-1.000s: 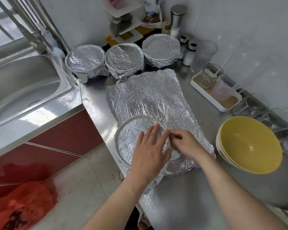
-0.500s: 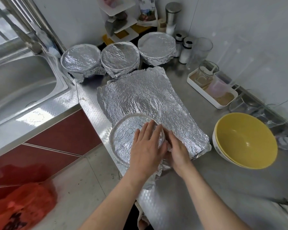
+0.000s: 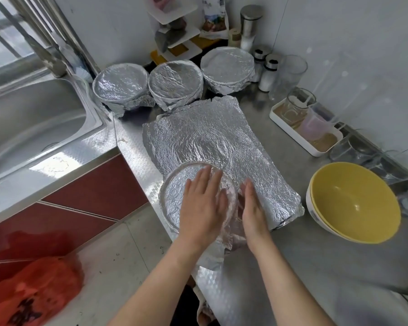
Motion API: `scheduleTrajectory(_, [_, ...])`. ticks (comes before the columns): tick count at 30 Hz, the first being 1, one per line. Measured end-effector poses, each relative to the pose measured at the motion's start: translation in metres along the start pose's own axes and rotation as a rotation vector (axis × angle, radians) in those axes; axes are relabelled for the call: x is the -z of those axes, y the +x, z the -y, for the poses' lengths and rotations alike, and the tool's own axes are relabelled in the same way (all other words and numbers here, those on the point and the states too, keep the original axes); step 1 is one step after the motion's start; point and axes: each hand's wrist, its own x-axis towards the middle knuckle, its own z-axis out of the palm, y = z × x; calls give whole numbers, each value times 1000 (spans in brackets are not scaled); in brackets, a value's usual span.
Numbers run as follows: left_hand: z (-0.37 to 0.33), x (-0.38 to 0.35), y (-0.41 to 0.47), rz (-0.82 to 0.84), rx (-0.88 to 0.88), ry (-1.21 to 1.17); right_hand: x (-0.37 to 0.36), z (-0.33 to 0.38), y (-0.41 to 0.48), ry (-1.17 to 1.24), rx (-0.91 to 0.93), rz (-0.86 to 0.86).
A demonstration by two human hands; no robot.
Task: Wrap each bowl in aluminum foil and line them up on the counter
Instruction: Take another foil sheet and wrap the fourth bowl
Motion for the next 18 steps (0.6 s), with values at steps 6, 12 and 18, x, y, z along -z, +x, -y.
scheduleTrajectory(6, [58, 35, 20, -160, 406, -213, -8, 20, 10, -117, 37, 55])
scheduleTrajectory(12, [67, 32, 22, -98, 642, -747, -27, 21, 5, -97, 34, 14])
scheduleTrajectory(18, [65, 32, 23, -106, 590, -663, -32, 21, 3, -133, 45, -47])
